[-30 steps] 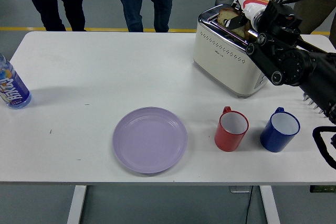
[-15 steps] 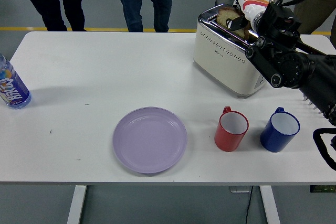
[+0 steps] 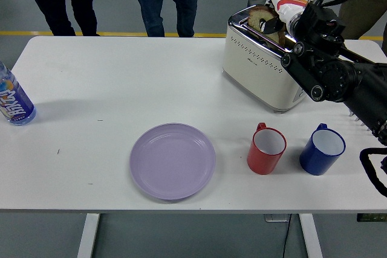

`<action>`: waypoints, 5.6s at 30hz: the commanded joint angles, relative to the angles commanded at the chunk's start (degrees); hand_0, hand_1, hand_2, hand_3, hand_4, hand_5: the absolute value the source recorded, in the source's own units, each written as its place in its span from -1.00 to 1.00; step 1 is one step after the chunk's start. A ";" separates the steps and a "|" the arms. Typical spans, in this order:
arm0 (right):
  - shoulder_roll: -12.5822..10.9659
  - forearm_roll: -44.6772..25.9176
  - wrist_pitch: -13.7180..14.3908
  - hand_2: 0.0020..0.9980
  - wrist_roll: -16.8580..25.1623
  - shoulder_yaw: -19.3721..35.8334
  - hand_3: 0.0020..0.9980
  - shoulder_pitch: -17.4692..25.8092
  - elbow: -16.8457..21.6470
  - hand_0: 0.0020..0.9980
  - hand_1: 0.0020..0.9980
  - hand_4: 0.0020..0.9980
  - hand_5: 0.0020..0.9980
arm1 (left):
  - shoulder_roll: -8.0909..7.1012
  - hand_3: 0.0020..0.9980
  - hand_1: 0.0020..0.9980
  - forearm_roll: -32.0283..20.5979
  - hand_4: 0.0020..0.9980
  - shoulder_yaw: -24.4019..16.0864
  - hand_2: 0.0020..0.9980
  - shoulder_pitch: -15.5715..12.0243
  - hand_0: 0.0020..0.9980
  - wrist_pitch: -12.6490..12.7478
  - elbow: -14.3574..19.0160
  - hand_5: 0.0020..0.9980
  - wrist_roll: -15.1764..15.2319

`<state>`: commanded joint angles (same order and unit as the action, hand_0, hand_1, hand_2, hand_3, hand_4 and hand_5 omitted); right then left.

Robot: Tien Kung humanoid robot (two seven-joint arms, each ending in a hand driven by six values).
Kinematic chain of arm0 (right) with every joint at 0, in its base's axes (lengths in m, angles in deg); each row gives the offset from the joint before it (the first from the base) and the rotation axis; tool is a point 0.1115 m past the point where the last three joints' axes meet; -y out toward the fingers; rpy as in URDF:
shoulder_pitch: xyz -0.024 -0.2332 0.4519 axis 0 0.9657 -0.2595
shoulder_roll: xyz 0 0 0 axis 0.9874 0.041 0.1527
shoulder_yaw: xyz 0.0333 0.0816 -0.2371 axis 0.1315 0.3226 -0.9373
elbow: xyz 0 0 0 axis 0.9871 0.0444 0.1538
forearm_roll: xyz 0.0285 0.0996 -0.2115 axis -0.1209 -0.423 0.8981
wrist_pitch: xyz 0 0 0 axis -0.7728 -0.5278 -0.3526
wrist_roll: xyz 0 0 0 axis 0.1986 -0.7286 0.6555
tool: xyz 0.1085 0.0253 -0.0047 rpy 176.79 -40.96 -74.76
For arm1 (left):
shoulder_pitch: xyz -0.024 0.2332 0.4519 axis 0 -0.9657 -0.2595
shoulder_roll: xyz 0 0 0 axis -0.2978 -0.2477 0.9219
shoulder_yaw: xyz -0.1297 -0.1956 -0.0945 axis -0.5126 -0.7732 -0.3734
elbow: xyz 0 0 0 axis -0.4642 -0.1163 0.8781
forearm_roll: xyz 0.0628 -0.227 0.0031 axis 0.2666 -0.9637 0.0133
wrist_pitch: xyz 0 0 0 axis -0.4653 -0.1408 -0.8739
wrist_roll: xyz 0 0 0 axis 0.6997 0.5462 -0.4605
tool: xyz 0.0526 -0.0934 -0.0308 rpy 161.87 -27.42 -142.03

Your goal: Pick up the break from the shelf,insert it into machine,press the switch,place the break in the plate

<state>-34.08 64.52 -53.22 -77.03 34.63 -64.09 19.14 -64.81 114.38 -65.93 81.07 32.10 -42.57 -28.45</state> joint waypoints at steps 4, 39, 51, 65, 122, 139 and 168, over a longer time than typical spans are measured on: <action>-0.61 0.40 0.15 -0.15 -0.02 0.74 -0.03 0.04 0.85 -0.79 -0.57 0.08 -0.81 | 0.01 0.08 -0.01 -0.04 -0.33 0.00 -0.02 0.01 0.26 0.01 0.00 0.60 0.00; -11.55 5.28 -0.58 -0.17 -1.07 8.71 -0.03 1.63 19.27 -0.80 -0.64 -0.03 -0.92 | -0.15 0.08 -0.01 -0.51 -0.33 -0.14 -0.01 -0.24 0.26 0.09 0.00 0.60 0.05; -15.27 6.60 -1.83 -0.18 -3.57 11.33 -0.04 3.98 30.14 -0.81 -0.65 -0.03 -0.91 | -0.02 0.08 -0.01 -0.41 -0.33 -0.22 -0.01 -0.62 0.26 0.01 0.00 0.60 -0.05; -20.25 2.31 -4.47 -0.18 -7.46 13.35 -0.03 7.44 46.21 -0.82 -0.66 -0.05 -0.89 | 0.20 0.08 -0.01 0.11 -0.34 -0.70 0.00 -1.27 0.26 -0.06 0.00 0.60 -0.02; -19.48 -7.10 -10.04 -0.19 -14.71 3.39 -0.04 20.31 74.54 -0.84 -0.70 -0.14 -0.94 | 0.62 0.08 -0.01 0.39 -0.34 -1.14 0.00 -1.24 0.26 -0.30 0.00 0.60 0.03; -17.36 -11.49 -9.01 -0.19 -14.26 0.72 -0.04 22.92 75.51 -0.85 -0.70 -0.16 -0.95 | 0.64 0.08 0.00 0.37 -0.34 -1.08 0.00 -1.17 0.26 -0.27 0.00 0.60 0.03; -9.67 -23.90 -6.54 -0.20 -11.86 -2.83 -0.05 25.68 65.67 -0.86 -0.71 -0.16 -0.95 | 0.63 0.08 -0.01 1.52 -0.34 -1.42 0.01 -1.58 0.26 -0.43 0.00 0.61 -0.15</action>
<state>-43.75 40.63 -59.75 -88.89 31.80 -38.41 84.82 -64.18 115.90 -67.35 79.49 31.67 -42.57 -28.60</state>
